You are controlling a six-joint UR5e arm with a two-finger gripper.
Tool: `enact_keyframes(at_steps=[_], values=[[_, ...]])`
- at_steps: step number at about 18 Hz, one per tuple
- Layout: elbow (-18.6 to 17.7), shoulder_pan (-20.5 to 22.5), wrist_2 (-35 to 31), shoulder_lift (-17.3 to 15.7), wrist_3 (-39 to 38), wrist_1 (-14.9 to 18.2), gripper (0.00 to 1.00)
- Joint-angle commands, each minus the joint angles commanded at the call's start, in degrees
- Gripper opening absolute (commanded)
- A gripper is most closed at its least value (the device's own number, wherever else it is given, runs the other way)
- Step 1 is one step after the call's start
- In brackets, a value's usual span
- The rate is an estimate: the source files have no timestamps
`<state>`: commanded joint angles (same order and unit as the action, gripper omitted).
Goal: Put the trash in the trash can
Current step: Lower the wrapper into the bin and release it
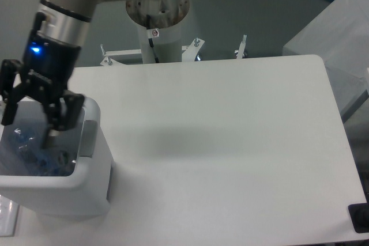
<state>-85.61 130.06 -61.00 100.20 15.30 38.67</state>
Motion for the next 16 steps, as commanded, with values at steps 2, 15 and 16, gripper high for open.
enact_keyframes(at_steps=[2, 15, 16], values=[[0.3, 4.4, 0.3, 0.0, 0.2, -0.1, 1.0], [-1.1, 11.5, -12.5, -0.8, 27.1, 0.8, 1.0], [-1.1, 11.5, -12.6, -0.8, 26.7, 0.8, 1.0]])
